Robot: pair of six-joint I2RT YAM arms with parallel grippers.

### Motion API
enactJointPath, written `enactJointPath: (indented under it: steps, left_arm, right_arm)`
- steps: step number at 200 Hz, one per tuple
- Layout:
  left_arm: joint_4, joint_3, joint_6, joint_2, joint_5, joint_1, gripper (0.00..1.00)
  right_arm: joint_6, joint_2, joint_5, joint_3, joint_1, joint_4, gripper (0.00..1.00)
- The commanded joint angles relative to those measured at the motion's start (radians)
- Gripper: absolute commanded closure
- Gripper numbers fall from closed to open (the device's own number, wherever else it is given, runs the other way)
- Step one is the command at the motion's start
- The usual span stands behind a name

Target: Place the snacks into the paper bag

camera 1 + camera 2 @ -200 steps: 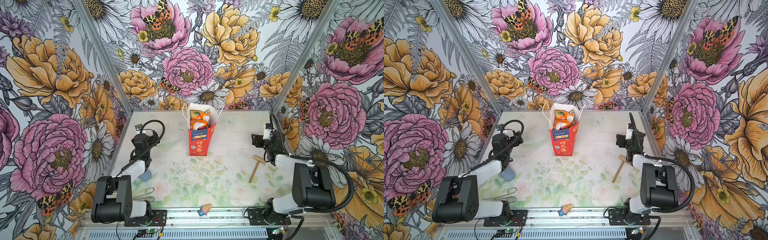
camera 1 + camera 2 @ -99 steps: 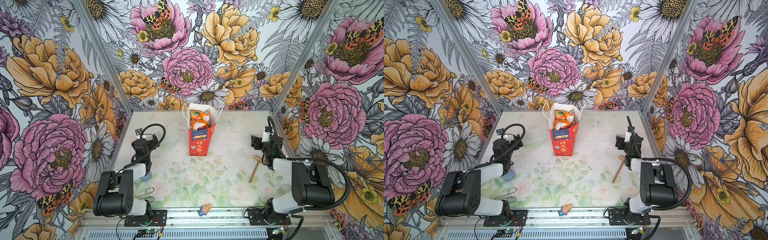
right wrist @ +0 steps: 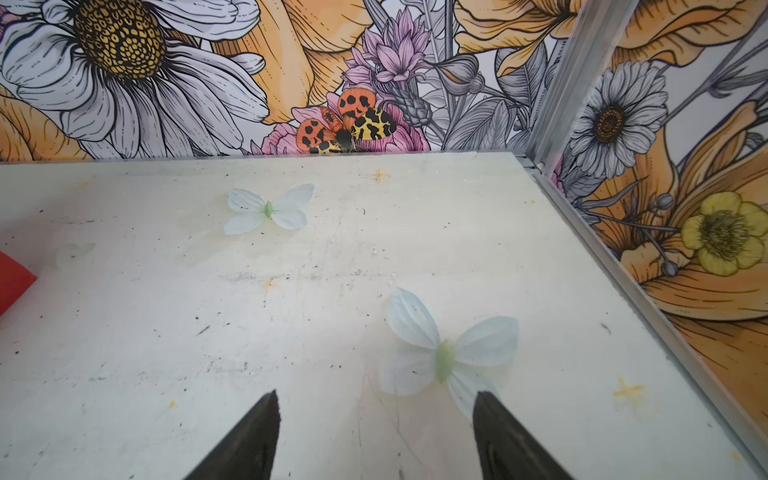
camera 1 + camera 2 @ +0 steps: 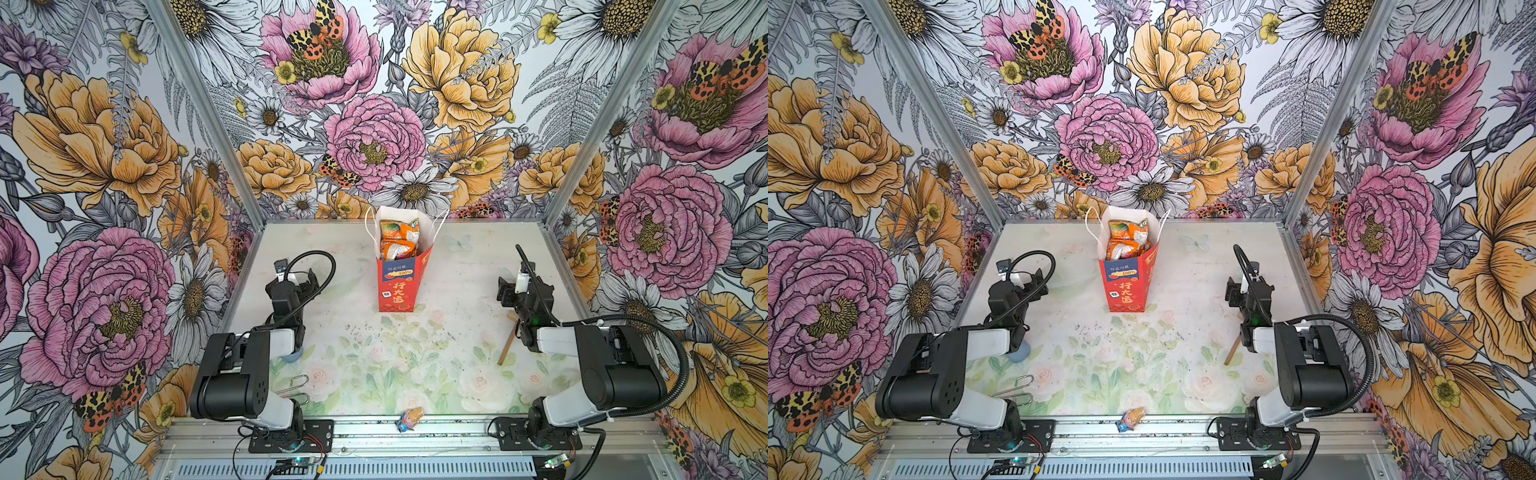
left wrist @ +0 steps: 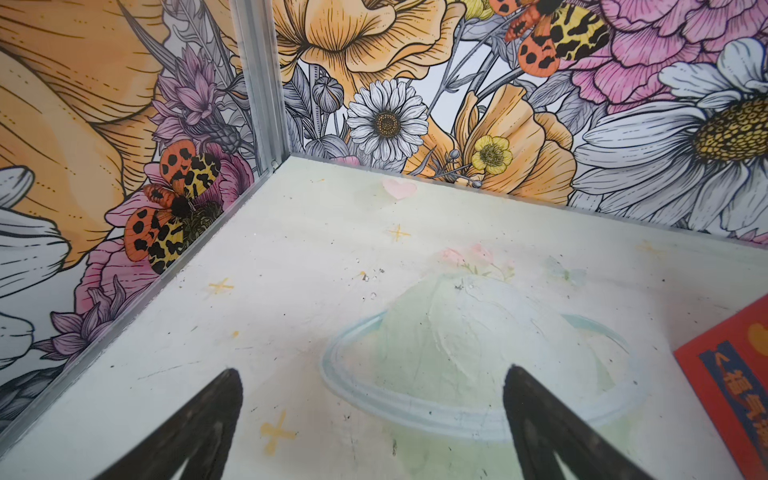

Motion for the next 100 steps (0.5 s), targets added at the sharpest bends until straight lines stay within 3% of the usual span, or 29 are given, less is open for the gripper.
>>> enactJointPath:
  steps: [1,28,47,58,100]
  left_arm:
    - [0.067,-0.015,0.023,0.011,0.019,-0.005,0.01]
    - [0.075,-0.019,0.025,0.015,0.017,-0.008,0.01]
    - [0.225,-0.068,0.046,0.066,0.007,-0.022,0.01]
    - [0.16,-0.059,0.037,0.041,-0.019,-0.027,0.01]
    - [0.188,-0.062,0.039,0.054,-0.02,-0.027,0.01]
  right_arm:
    - [-0.006,0.012,0.031,-0.003,0.001,0.084,0.25]
    - [-0.007,0.013,0.031,-0.001,0.0,0.082,0.25]
    - [-0.006,0.013,0.033,-0.002,0.001,0.082,0.24]
    - [-0.003,0.015,0.04,-0.01,0.002,0.101,0.23]
    - [-0.003,0.016,0.041,-0.008,0.001,0.096,0.16]
